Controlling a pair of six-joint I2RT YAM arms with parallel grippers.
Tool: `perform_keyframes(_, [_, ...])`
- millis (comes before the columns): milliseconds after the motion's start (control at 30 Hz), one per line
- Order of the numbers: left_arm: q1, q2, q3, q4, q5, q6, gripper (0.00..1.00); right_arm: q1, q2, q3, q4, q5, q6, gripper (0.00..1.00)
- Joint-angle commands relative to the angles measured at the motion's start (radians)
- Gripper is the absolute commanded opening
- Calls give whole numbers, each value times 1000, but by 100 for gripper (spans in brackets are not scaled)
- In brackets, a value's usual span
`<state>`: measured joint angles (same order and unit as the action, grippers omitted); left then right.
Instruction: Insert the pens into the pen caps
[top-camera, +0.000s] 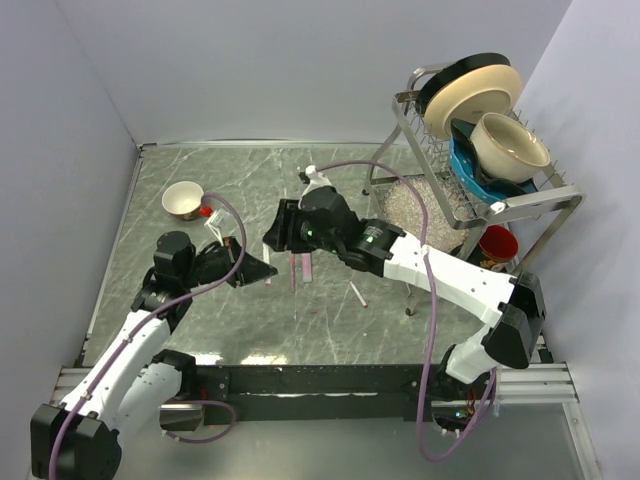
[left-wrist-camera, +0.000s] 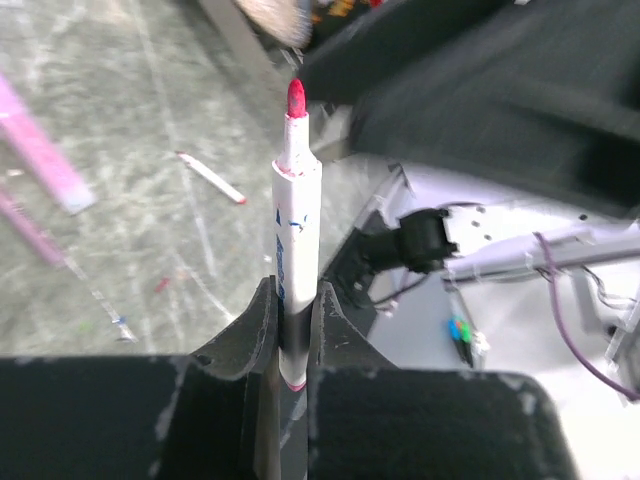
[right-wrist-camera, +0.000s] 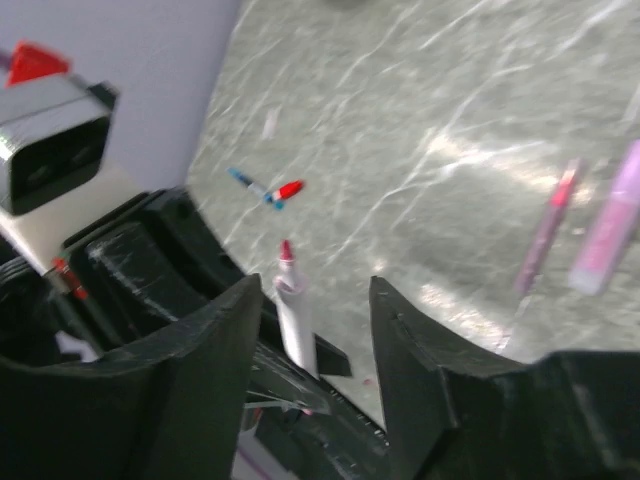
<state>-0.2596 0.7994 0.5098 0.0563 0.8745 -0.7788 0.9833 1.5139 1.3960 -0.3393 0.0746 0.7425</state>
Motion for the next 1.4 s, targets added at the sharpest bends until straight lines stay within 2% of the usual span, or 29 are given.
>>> perform_keyframes(0, [0, -40, 44, -87, -104, 88, 1, -49, -40, 122, -59, 140, -67, 59])
perform_keyframes(167, [2, -83, 79, -170, -184, 131, 1, -150, 53, 198, -128, 163, -124, 59])
perform_keyframes(300, [2, -144, 147, -275, -255, 199, 1, -199, 189, 331, -208, 286, -190, 58])
perform_keyframes(400, [2, -184, 141, -286, -272, 217, 1, -236, 316, 441, -285, 341, -218, 57])
perform_keyframes(500, [2, -204, 112, -245, -232, 197, 1, -261, 417, 512, -320, 364, -227, 57])
perform_keyframes(933, [2, -241, 127, -271, -270, 211, 1, -330, 791, 739, -353, 337, -115, 53])
perform_keyframes(1367, [2, -262, 139, -286, -296, 220, 1, -365, 914, 776, -359, 252, -57, 45])
